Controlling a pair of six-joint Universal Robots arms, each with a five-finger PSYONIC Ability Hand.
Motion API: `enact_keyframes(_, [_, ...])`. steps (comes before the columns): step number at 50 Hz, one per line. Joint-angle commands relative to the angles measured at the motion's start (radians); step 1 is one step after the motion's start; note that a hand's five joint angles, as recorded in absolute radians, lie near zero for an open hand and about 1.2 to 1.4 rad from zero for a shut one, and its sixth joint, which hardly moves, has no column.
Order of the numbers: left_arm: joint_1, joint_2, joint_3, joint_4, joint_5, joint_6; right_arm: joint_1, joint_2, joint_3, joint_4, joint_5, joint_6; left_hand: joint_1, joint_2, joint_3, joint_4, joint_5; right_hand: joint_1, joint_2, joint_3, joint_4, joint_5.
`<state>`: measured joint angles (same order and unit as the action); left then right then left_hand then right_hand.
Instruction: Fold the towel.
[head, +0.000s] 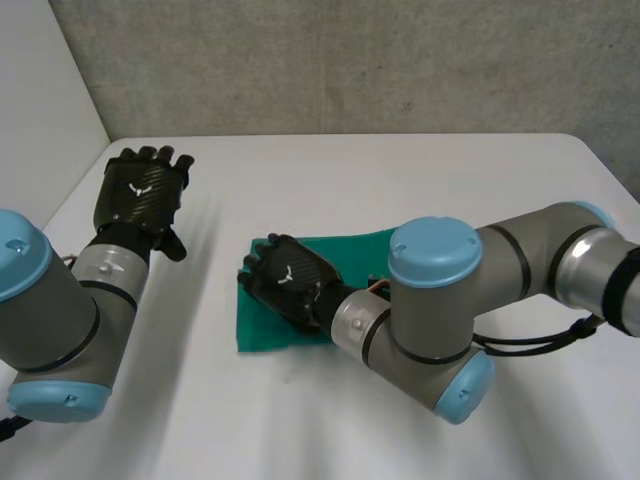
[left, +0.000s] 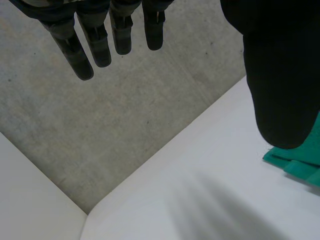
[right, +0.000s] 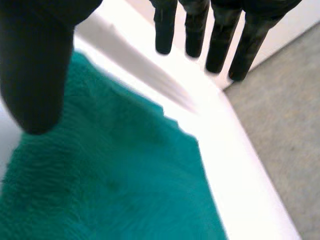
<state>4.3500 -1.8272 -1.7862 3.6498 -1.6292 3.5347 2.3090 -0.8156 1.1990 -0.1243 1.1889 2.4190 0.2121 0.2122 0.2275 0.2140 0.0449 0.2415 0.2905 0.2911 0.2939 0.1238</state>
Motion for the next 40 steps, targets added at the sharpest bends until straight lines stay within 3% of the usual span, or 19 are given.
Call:
enact_keyframes(1, [-0.003, -0.004, -0.001, -0.001, 0.002, 0.001, -0.043, -0.028, 0.001, 0.043, 0.149, 0.029, -0.016, -0.016, -0.032, -0.018, -0.024, -0.067, -0.116, -0.117, -0.119, -0.124])
enact_keyframes(3, [-0.004, -0.006, 0.001, 0.001, 0.002, 0.001, -0.123, -0.115, 0.057, 0.067, 0.181, 0.11, -0.016, -0.016, -0.032, -0.018, -0.024, -0.067, -0.116, -0.117, -0.119, -0.124])
enact_keyframes(7, [-0.013, -0.006, 0.001, 0.001, 0.002, 0.003, -0.265, -0.22, 0.226, 0.09, 0.167, 0.241, -0.016, -0.016, -0.032, -0.018, -0.024, -0.067, -0.116, -0.117, -0.119, -0.124])
enact_keyframes(16, [-0.02, -0.009, -0.001, 0.001, 0.002, 0.003, -0.427, -0.226, 0.392, 0.083, 0.143, 0.23, -0.016, -0.016, -0.032, -0.018, -0.024, -0.01, -0.059, -0.059, -0.062, -0.067])
enact_keyframes(17, [-0.02, -0.009, -0.001, 0.001, 0.002, 0.003, -0.437, -0.223, 0.396, 0.083, 0.136, 0.226, -0.016, -0.016, -0.032, -0.018, -0.024, 0.095, 0.046, 0.045, 0.042, 0.038])
enact_keyframes(18, [-0.02, -0.009, -0.001, 0.001, 0.002, 0.003, -0.463, -0.215, 0.404, 0.078, 0.123, 0.215, -0.016, -0.016, -0.032, -0.018, -0.024, 0.584, 0.535, 0.535, 0.532, 0.527])
enact_keyframes(19, [-0.02, -0.009, -0.002, 0.001, 0.003, 0.003, -0.468, -0.212, 0.404, 0.074, 0.118, 0.213, -0.016, -0.016, -0.032, -0.018, -0.024, 0.804, 0.755, 0.755, 0.752, 0.747])
enact_keyframes(20, [-0.02, -0.009, -0.002, 0.001, 0.003, 0.003, -0.468, -0.212, 0.404, 0.074, 0.118, 0.213, -0.016, -0.016, -0.032, -0.018, -0.024, 0.806, 0.757, 0.757, 0.754, 0.75])
enact_keyframes(22, [-0.02, -0.007, -0.002, 0.0, 0.002, 0.001, -0.473, -0.2, 0.398, 0.042, 0.115, 0.212, -0.016, -0.016, -0.032, -0.018, -0.024, 1.153, 1.104, 1.104, 1.101, 1.096])
enact_keyframes(31, [-0.021, 0.006, -0.015, -0.001, 0.002, 0.001, -0.422, -0.206, 0.28, -0.014, 0.13, 0.23, -0.019, -0.019, -0.035, -0.021, -0.026, 1.155, 1.106, 1.105, 1.102, 1.098])
enact_keyframes(37, [-0.02, 0.014, -0.015, -0.001, 0.0, 0.001, -0.165, -0.189, 0.127, 0.014, 0.13, 0.216, -0.019, -0.019, -0.035, -0.021, -0.026, 1.155, 1.106, 1.105, 1.102, 1.098])
enact_keyframes(40, [-0.02, 0.02, -0.012, -0.001, 0.0, 0.001, -0.099, -0.165, 0.1, 0.003, 0.124, 0.207, -0.022, -0.022, -0.038, -0.024, -0.029, 1.155, 1.106, 1.105, 1.102, 1.098])
